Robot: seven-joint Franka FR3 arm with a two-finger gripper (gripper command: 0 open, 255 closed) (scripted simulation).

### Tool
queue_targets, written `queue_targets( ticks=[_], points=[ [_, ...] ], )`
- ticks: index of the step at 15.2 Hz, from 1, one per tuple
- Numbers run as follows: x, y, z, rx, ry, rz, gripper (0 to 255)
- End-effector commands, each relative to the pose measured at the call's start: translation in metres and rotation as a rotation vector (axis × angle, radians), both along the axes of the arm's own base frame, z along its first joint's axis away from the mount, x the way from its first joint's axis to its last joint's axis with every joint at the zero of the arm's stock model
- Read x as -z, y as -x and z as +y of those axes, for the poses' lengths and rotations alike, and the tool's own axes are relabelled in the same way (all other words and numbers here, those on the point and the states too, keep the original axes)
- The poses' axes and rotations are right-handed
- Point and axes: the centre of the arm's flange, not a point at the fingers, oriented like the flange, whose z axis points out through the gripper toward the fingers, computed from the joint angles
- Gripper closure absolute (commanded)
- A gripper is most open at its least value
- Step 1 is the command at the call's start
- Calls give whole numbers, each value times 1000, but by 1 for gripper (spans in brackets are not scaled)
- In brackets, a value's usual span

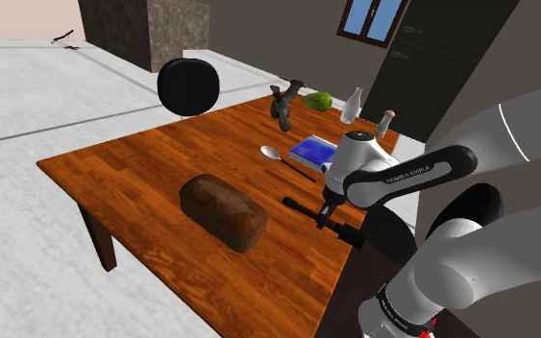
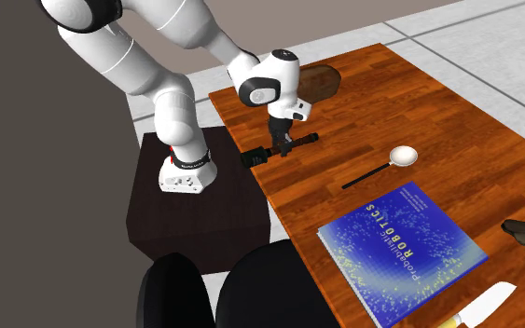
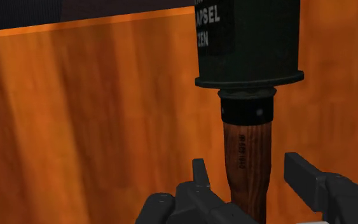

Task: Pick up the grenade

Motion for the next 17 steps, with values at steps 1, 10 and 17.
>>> queue_targets(
  ticks=[1, 10, 17],
  points=[
    [1, 0, 0, 0, 0, 0, 255],
    [-4, 0, 0, 0, 0, -1, 255],
    [-41, 0, 0, 0, 0, -1, 255]
  ],
)
